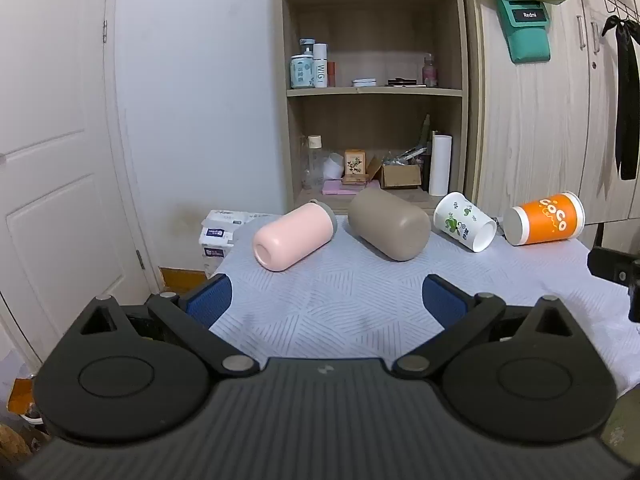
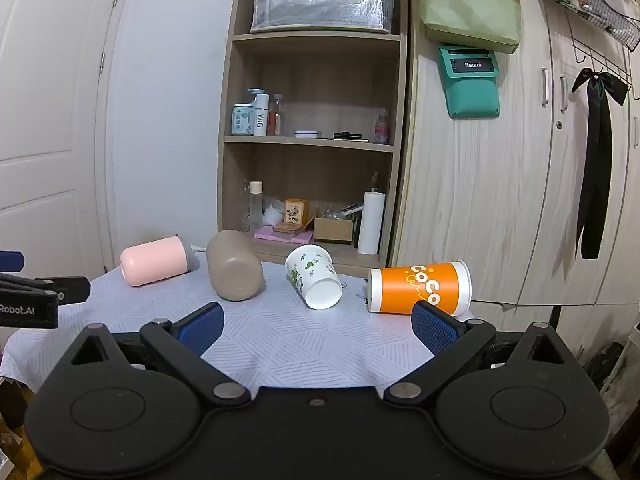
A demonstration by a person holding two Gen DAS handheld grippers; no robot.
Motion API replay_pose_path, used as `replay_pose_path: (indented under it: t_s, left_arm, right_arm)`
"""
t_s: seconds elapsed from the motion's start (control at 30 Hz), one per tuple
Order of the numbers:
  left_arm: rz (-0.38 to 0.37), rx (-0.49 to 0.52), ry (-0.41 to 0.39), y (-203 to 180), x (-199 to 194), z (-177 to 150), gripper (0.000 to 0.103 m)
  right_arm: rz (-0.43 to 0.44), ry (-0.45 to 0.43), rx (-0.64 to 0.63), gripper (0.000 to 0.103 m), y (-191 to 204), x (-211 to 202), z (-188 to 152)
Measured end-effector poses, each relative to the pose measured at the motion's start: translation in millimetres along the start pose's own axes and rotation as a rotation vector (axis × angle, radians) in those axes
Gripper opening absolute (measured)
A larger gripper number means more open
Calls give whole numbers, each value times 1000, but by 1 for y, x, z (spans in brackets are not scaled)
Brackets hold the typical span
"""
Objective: Flip cup upright
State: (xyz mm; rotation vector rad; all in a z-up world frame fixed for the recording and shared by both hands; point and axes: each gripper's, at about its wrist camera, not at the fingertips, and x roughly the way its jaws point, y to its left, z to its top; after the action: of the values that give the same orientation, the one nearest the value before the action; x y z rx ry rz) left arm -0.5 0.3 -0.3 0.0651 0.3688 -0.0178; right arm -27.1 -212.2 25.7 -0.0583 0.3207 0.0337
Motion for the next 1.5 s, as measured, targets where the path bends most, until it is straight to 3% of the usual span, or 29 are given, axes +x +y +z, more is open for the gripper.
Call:
replay_pose_path:
  t_s: [0.5,1.0,1.5]
  left_arm:
    - [-10,-28,-63,6,-15,-2,103]
    - [-51,-50,-47,10,-12,-1,103]
    - [-45,-52,-35,11,-11,-4,103]
  right_arm:
    - [-10,12,-5,102,-3,1,-1]
    - [-13,29,-14,102,0,1,-1]
    - [-25,30,-17,102,0,1,-2]
